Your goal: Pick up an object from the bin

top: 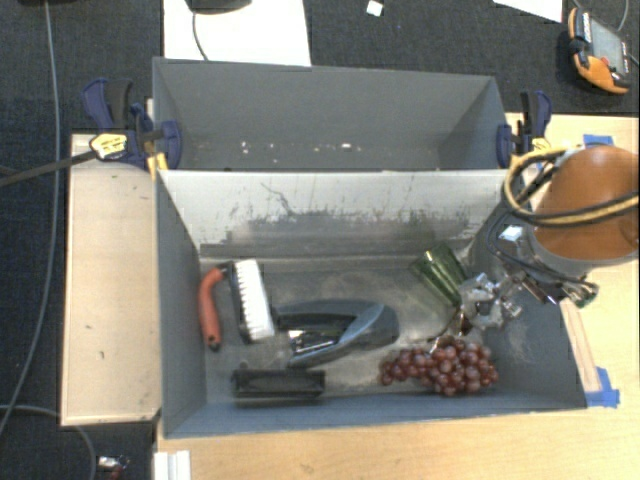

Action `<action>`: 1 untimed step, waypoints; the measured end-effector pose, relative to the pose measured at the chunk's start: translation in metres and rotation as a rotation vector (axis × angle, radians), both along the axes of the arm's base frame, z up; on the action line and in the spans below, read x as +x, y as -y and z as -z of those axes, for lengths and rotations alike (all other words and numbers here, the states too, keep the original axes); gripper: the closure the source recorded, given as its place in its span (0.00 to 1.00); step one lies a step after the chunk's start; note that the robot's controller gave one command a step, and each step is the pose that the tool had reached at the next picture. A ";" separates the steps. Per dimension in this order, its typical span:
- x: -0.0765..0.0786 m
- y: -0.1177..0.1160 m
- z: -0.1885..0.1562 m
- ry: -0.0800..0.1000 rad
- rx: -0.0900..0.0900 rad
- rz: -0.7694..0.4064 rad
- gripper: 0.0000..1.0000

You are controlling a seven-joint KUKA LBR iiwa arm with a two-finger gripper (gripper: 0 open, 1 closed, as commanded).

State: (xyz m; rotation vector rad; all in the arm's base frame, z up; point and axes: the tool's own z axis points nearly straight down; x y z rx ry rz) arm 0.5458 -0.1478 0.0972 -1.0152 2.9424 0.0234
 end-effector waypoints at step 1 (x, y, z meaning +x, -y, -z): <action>-0.017 -0.025 0.017 0.020 -0.013 -0.567 0.00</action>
Offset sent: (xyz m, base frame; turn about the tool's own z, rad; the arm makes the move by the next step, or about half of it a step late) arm 0.0000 0.0000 0.0000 0.0000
